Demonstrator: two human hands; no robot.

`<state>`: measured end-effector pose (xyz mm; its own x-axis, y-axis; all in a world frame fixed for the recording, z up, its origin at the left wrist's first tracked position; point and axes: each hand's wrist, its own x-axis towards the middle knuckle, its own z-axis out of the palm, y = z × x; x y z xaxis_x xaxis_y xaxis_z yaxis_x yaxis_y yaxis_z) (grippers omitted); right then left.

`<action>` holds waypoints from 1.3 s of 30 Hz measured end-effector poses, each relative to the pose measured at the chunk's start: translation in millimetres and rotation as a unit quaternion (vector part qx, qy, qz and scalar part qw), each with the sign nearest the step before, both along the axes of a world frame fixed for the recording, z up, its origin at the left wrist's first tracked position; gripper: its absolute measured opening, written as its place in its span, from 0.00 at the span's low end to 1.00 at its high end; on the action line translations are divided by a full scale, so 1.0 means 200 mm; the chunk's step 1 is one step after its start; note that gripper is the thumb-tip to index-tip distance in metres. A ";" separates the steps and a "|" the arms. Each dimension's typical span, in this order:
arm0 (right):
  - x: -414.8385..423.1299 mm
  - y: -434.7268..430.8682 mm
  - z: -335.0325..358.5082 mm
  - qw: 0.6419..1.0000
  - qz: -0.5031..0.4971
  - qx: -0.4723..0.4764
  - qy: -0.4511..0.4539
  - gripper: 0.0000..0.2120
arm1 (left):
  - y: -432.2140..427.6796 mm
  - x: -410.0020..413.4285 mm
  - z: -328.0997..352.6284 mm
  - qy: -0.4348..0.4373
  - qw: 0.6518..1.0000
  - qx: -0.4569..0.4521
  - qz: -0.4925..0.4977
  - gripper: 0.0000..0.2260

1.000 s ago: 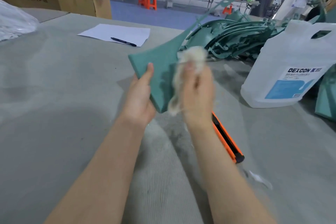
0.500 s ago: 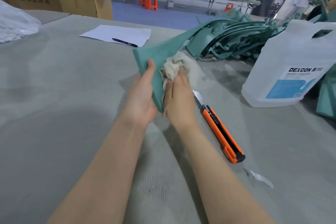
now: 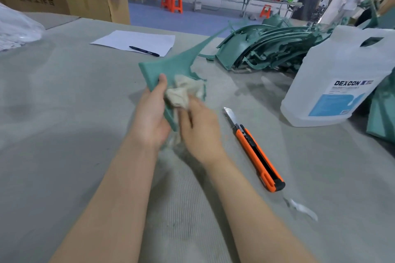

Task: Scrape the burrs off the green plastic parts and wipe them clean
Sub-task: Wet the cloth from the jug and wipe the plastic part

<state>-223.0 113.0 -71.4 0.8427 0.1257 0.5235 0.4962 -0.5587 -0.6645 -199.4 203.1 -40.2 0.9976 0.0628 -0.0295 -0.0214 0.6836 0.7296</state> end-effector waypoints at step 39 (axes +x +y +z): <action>0.14 -0.35 0.07 0.950 -0.214 0.139 0.181 0.09 | 0.12 -0.16 0.19 -0.196 0.837 0.396 0.322 0.06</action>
